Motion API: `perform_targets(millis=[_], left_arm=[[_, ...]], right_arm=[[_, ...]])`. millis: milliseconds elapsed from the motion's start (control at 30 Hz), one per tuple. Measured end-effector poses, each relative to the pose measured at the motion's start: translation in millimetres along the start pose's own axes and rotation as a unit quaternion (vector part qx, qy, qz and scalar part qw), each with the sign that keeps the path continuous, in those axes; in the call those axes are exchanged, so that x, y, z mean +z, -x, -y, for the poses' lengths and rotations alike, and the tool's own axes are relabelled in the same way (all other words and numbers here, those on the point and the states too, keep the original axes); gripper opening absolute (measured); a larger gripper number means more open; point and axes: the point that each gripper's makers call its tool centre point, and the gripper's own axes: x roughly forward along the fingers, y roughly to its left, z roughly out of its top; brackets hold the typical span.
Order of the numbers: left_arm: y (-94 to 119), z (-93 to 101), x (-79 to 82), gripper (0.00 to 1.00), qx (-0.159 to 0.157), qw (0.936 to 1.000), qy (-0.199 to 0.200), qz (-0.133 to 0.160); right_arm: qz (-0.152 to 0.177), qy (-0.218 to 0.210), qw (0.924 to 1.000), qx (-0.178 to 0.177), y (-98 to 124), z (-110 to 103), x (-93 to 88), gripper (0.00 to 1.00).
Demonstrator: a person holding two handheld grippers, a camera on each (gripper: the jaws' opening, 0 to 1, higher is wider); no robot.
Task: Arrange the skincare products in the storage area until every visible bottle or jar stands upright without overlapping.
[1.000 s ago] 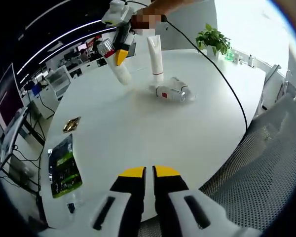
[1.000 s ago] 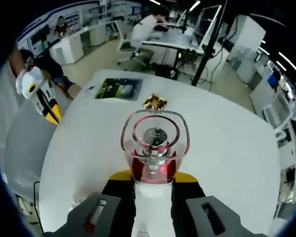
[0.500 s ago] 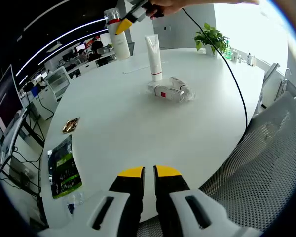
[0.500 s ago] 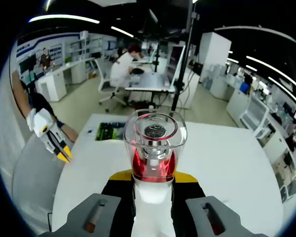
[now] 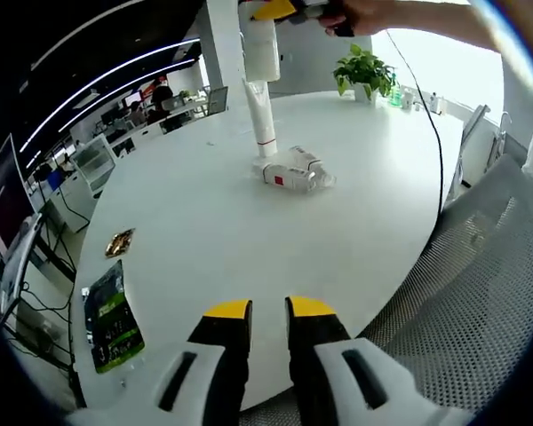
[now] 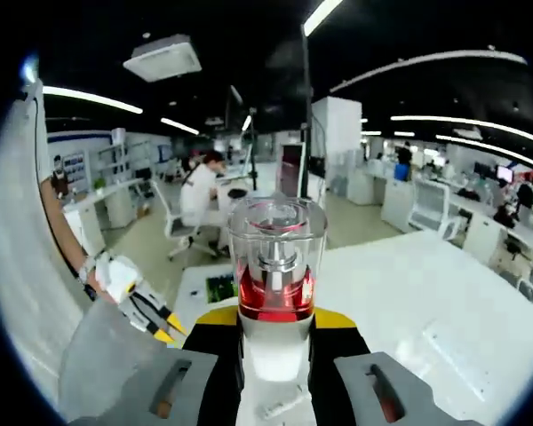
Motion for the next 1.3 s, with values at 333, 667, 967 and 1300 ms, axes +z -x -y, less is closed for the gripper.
perform_targets(millis=[333,667,967,1300], left_arm=[[4.1,4.8,23.1,0.18,-0.012,0.999,0.014,0.041],[23.9,11.9,69.7,0.16,-0.096,0.9777,0.134,0.13],[58.5,54.4,134.8,0.47,-0.207,0.9357,0.168,0.231],[56.8,124.9,151.7,0.78,-0.288,0.919,0.13,0.236]], right_arm=[[0.026,-0.063,0.9976,-0.004,18.3,-73.0,-42.4,0.2],[0.07,-0.102,0.9923,-0.006,33.2,-99.7,-48.0,0.21],[0.062,-0.125,0.9902,0.006,37.5,-106.6,-64.3,0.21],[0.074,-0.119,0.9886,0.054,45.7,-134.0,-60.2,0.21]])
